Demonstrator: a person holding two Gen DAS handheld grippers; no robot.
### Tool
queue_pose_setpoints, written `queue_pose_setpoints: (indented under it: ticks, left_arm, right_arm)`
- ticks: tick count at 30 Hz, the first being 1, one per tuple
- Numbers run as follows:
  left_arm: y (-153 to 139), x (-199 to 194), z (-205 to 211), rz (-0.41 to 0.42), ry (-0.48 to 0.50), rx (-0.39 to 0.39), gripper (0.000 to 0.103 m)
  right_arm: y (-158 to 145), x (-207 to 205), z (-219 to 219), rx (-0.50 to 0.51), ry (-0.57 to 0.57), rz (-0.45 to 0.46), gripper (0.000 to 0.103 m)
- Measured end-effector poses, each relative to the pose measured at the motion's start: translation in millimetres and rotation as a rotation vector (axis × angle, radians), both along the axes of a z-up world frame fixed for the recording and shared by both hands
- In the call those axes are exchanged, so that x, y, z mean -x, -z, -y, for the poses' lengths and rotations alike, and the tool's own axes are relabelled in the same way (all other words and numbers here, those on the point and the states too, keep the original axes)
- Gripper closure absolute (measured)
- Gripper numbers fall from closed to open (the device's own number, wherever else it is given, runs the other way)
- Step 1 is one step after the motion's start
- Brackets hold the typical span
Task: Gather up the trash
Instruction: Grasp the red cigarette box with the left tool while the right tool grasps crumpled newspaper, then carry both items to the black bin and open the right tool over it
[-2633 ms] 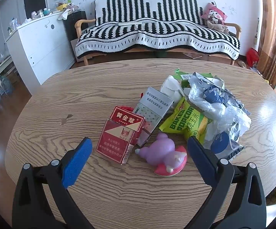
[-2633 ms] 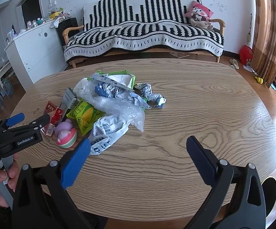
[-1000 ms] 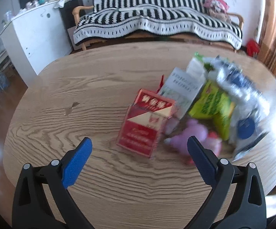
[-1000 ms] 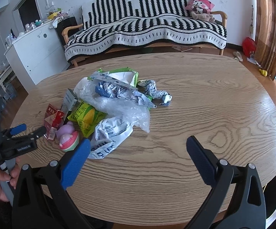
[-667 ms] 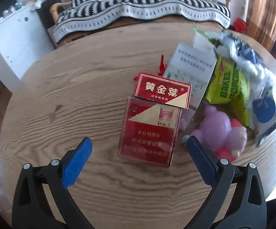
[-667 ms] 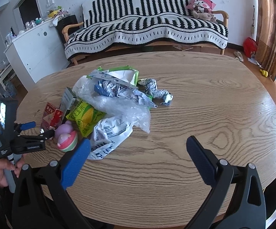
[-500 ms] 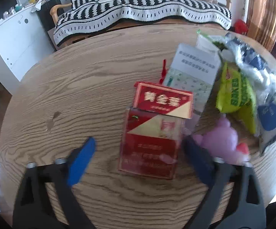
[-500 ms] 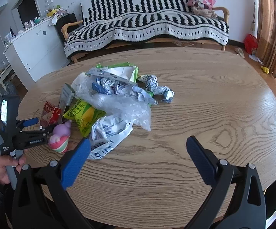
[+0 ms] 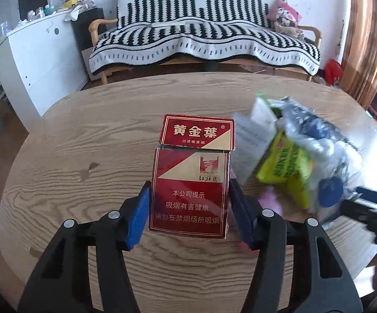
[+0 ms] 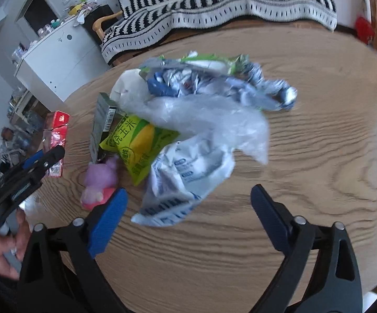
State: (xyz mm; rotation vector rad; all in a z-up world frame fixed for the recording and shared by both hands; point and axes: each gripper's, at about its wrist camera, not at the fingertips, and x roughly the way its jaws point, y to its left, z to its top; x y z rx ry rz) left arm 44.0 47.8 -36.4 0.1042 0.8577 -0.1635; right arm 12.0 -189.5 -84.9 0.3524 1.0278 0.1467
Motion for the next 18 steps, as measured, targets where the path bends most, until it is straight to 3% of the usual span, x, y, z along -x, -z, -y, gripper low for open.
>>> queue_pose_setpoints:
  ticks: [1, 2, 5, 11, 14, 18]
  left_arm:
    - [-1.6, 1.2, 4.6, -0.001, 0.008, 0.007, 0.046]
    - [-3.4, 1.5, 7.2, 0.0, 0.015, 0.01, 0.046]
    - [-6.6, 9.1, 19.8, 0.016, 0.033, -0.001, 0.046]
    - [-14.3, 15.2, 46.5, 0.009, 0.061, 0.06, 0.046]
    - [-19.4, 20.9, 66.6, 0.019, 0.082, 0.079, 0.046]
    - [-25.4, 33.5, 106.1, 0.028, 0.145, 0.106, 0.046]
  right_arm:
    - [3.7, -2.9, -0.4, -0.015, -0.001, -0.019, 0.044]
    - [6.1, -4.5, 1.1, -0.058, -0.006, -0.03, 0.053]
    - [-6.9, 2.9, 3.8, -0.063, -0.016, 0.002, 0.063]
    - [-53.8, 37.4, 24.4, -0.122, -0.082, 0.142, 0.065]
    - [-63.3, 52.8, 56.7, -0.207, -0.058, 0.151, 0.065]
    - [-76.5, 84.2, 117.3, -0.11, 0.074, 0.177, 0.065]
